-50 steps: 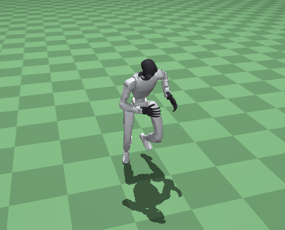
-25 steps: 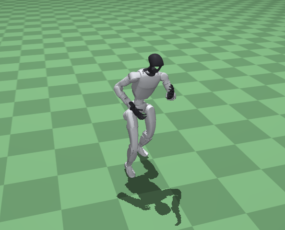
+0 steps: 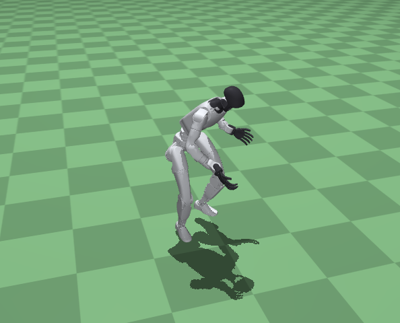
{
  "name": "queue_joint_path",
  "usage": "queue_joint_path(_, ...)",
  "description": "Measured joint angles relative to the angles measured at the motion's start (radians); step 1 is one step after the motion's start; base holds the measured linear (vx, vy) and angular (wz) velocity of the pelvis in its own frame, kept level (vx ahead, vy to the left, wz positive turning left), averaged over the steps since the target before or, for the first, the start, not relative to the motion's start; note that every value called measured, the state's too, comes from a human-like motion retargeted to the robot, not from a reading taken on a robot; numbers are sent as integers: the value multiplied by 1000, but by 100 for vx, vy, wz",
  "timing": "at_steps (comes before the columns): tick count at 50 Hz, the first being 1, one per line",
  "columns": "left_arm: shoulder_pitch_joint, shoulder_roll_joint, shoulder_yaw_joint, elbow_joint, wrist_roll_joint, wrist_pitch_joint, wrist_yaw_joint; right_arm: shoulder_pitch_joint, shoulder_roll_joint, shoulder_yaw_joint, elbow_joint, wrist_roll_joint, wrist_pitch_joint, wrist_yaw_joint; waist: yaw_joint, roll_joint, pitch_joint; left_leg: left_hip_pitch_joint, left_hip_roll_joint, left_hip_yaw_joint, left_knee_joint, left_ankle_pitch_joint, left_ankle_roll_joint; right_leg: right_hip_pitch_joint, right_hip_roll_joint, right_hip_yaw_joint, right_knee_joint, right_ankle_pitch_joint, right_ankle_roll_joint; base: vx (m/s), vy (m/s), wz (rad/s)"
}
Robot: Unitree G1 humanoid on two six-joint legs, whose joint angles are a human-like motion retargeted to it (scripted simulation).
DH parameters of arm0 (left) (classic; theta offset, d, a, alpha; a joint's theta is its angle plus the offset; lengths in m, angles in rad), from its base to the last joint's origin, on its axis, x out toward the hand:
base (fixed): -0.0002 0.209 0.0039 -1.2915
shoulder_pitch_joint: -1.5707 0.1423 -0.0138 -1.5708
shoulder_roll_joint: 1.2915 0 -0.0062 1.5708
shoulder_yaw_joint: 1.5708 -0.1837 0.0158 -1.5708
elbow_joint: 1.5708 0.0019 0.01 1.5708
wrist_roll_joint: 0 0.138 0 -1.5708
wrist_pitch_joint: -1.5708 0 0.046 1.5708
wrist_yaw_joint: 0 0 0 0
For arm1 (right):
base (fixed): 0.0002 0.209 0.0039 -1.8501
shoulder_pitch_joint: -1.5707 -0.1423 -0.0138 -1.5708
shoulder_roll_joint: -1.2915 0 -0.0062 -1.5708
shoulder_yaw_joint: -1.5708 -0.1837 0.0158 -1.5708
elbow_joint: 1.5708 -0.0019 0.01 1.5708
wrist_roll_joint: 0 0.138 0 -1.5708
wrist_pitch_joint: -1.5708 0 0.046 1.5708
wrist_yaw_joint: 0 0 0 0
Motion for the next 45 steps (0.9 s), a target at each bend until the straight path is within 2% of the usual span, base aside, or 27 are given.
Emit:
queue_joint_path(2, 99, 52, 42, 42, 24, 22, -58, -40, 59, -6, -79, 4, -60, 26, 61, -27, 0, -37, -8, 41, -326, 97, -8, 20, 55, -4, -4, 7, 10, 74, -38, -110)
queue_joint_path(4, 207, 72, 89, 94, 43, 49, -85, -21, 163, 17, -162, -65, -50, 59, 129, -59, 0, 25, 40, 143, -709, 202, -36, 70, 143, -1, 15, 8, 11, 91, -31, -193)
queue_joint_path(6, 297, 39, 125, 144, -1, 68, -79, 55, 290, 62, -236, -204, 27, 93, 198, -77, 0, 143, 93, 314, -1028, 261, -111, 151, 245, 6, 69, 24, 25, 107, -18, -205)
queue_joint_path(8, 334, -28, 143, 190, -101, 79, -72, 150, 387, 111, -277, -437, 129, 123, 236, -64, 0, 252, 116, 508, -1177, 301, -179, 226, 327, 18, 168, 77, 66, 113, -5, -96)
queue_joint_path(10, 325, -105, 170, 243, -194, 96, -87, 223, 431, 145, -296, -751, 229, 168, 232, -37, 0, 350, 121, 633, -1186, 348, -170, 266, 400, 64, 313, 157, 148, 113, -5, 15)
queue_joint_path(12, 289, -173, 220, 314, -209, 131, -146, 258, 422, 138, -332, -1050, 291, 303, 189, -30, 0, 371, 137, 535, -1039, 363, -99, 286, 486, 134, 463, 248, 239, 113, -31, 92)
queue_joint_path(13, 269, -194, 243, 351, -175, 155, -193, 272, 410, 112, -365, -1135, 300, 396, 149, -44, 0, 308, 171, 465, -814, 282, -39, 294, 493, 137, 535, 275, 239, 109, -36, 143)
queue_joint_path(15, 143, -233, 242, 474, -196, 158, -203, 290, 430, 75, -374, -1097, 318, 494, 89, -63, 0, 202, 186, 362, -389, 78, 103, 307, 412, 196, 677, 231, 239, 101, 3, 153)
queue_joint_path(17, -20, -228, 164, 629, -268, 137, -159, 329, 509, 77, -287, -873, 341, 411, 73, -53, 0, 210, 150, 345, -193, -13, 112, 313, 236, 259, 779, 115, 130, 83, 33, 162)
queue_joint_path(18, -112, -215, 115, 706, -301, 127, -129, 330, 552, 87, -212, -765, 333, 330, 73, -35, 0, 231, 132, 320, -149, -40, 115, 301, 166, 265, 805, 79, 43, 66, 12, 179)
queue_joint_path(20, -271, -188, 28, 774, -303, 131, -87, 272, 580, 107, -56, -692, 327, 189, 75, 26, 0, 273, 110, 232, -93, -84, 116, 257, 116, 274, 810, 34, -95, 51, -1, 208)
queue_joint_path(21, -330, -179, -13, 743, -278, 146, -114, 214, 542, 117, 9, -747, 354, 176, 64, 61, 0, 291, 77, 186, -91, -87, 116, 229, 119, 286, 784, 7, -114, 38, 8, 265)
queue_joint_path(22, -385, -171, -56, 698, -251, 160, -149, 161, 494, 128, 64, -808, 378, 177, 52, 97, 0, 311, 42, 142, -94, -85, 111, 206, 121, 297, 749, -20, -123, 32, 20, 314)
queue_joint_path(25, -518, -151, -208, 456, -181, 155, -300, 50, 269, 196, 152, -953, 397, 275, 22, 199, 0, 402, -64, 19, -174, -32, 59, 176, 139, 313, 558, -54, -84, 28, 18, 326)
queue_joint_path(28, -611, -138, -321, 125, -170, 130, -353, 91, 43, 234, 156, -872, 391, 328, 8, 289, -7, 536, -130, -106, -322, 68, -19, 197, 217, 367, 296, -31, -21, 27, 16, 315)
queue_joint_path(31, -695, -70, -316, -159, -168, 172, -456, 254, -113, 118, 110, -812, 395, 374, -30, 338, -31, 697, -185, -278, -535, 214, -99, 252, 267, 406, 6, 19, 15, 32, 23, 319)
queue_joint_path(32, -724, -28, -288, -227, -84, 183, -500, 333, -150, 47, 79, -812, 386, 401, -57, 352, -44, 746, -197, -343, -604, 268, -135, 274, 274, 399, -93, 30, 22, 39, 26, 360)
queue_joint_path(33, -750, 37, -235, -274, 142, 192, -557, 436, -184, -46, 32, -818, 366, 450, -96, 368, -64, 786, -203, -412, -657, 321, -187, 296, 279, 377, -192, 30, 25, 42, 26, 378)
queue_joint_path(34, -780, 71, -211, -315, 247, 185, -559, 527, -199, -122, -15, -812, 351, 473, -140, 376, -75, 842, -203, -481, -740, 377, -220, 322, 284, 360, -293, 37, 36, 44, 26, 390)
queue_joint_path(35, -813, 91, -200, -352, 293, 170, -532, 611, -206, -191, -60, -800, 339, 483, -187, 381, -82, 906, -202, -551, -839, 435, -243, 348, 290, 347, -396, 47, 53, 47, 26, 405)
queue_joint_path(37, -882, 115, -200, -378, 421, 127, -413, 795, -214, -319, -192, -758, 312, 519, -312, 387, -85, 1000, -194, -675, -948, 526, -327, 388, 309, 326, -550, 53, 71, 52, 23, 413)
queue_joint_path(40, -984, 106, -243, -361, 430, 76, -256, 980, -203, -409, -359, -694, 297, 569, -473, 372, -81, 1133, -165, -810, -1097, 606, -362, 410, 352, 311, -696, 68, 128, 56, 19, 361)
queue_joint_path(43, -1053, 78, -272, -247, 535, 75, -103, 1102, -190, -490, -500, -661, 343, 703, -586, 328, -84, 1191, -208, -716, -1025, 562, -393, 438, 349, 307, -712, 81, 160, 64, 17, 311)
queue_joint_path(45, -1058, 18, -288, -154, 503, 97, -89, 1124, -153, -533, -568, -658, 412, 808, -623, 285, -71, 1196, -263, -576, -857, 457, -320, 490, 297, 299, -661, 77, 153, 67, 18, 281)
